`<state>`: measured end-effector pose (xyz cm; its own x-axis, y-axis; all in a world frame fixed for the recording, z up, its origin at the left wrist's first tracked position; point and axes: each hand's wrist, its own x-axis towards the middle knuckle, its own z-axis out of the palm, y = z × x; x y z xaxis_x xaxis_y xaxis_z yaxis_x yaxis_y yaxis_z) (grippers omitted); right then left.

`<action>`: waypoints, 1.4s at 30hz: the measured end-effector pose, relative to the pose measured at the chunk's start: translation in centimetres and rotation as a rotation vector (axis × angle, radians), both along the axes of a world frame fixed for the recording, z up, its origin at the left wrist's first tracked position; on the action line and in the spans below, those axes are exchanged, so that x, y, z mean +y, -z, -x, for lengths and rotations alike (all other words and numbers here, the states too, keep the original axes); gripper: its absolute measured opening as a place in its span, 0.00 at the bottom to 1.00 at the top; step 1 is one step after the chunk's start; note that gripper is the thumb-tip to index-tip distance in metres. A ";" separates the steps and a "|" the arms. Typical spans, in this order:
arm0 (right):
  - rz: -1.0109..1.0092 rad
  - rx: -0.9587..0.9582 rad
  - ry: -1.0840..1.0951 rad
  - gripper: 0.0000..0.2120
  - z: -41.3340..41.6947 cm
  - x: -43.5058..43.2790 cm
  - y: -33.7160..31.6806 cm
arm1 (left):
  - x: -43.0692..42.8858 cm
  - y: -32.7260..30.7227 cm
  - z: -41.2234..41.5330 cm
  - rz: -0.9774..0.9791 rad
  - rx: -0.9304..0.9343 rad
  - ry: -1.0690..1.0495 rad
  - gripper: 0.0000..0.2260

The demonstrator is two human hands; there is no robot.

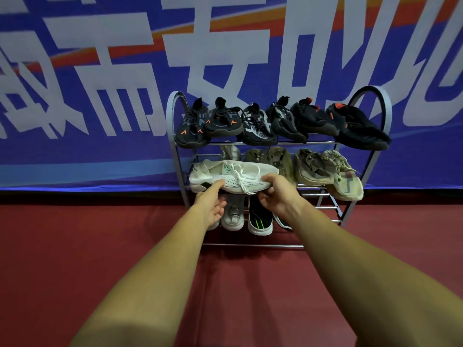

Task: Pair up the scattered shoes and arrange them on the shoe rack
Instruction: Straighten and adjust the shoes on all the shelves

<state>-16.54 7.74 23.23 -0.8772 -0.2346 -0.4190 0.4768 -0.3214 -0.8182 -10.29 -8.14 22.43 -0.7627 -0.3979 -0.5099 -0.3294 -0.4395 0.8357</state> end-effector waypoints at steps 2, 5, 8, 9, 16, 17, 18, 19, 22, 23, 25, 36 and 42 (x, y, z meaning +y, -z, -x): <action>0.023 0.013 -0.072 0.03 -0.3 -0.7 0.1 | 0.4 -0.4 0.4 -0.005 0.036 0.042 0.19; -0.007 0.067 -0.151 0.08 -0.6 -1.6 -0.1 | 0.2 -0.9 1.1 0.015 0.064 0.024 0.11; -0.072 0.088 -0.150 0.13 -0.2 -1.6 0.1 | -1.1 -1.1 1.4 -0.008 0.025 0.044 0.06; -0.109 0.076 -0.154 0.14 0.0 -1.5 0.4 | -1.6 -1.1 1.3 -0.003 0.012 0.062 0.05; -0.151 0.039 -0.291 0.13 0.6 -2.0 1.5 | -3.8 -1.0 1.6 -0.019 0.006 0.067 0.04; -0.133 0.034 -0.302 0.14 0.6 -2.1 1.6 | -3.9 -1.0 1.6 -0.037 0.017 0.069 0.03; -0.117 0.030 -0.306 0.14 0.7 -2.3 1.6 | -3.9 -1.1 1.7 -0.057 0.036 0.067 0.03; -0.099 0.025 -0.304 0.13 0.7 -2.4 1.6 | -4.0 -1.2 1.8 -0.075 0.059 0.063 0.03; -0.029 0.012 -0.317 0.08 0.7 -3.1 1.1 | -3.9 -1.3 2.1 -0.102 0.125 0.059 0.08; -0.016 0.018 -0.331 0.08 0.7 -3.5 1.0 | -4.0 -1.4 2.1 -0.117 0.143 0.051 0.09; -0.019 0.030 -0.333 0.05 0.7 -4.4 0.9 | -4.2 -1.3 2.2 -0.162 0.177 0.020 0.10; 0.020 0.122 -0.222 0.03 0.4 -8.0 2.1 | -4.8 0.3 2.8 0.193 0.033 -0.149 0.23; -0.028 0.136 -0.133 0.05 0.2 -9.8 3.3 | -4.8 2.0 2.8 0.510 -0.146 -0.326 0.38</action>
<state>-16.72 -2.01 19.96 -0.8881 -0.3423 -0.3070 0.3982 -0.2391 -0.8856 -13.05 -12.98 20.44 -0.4979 -0.8194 -0.2841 -0.3724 -0.0938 0.9233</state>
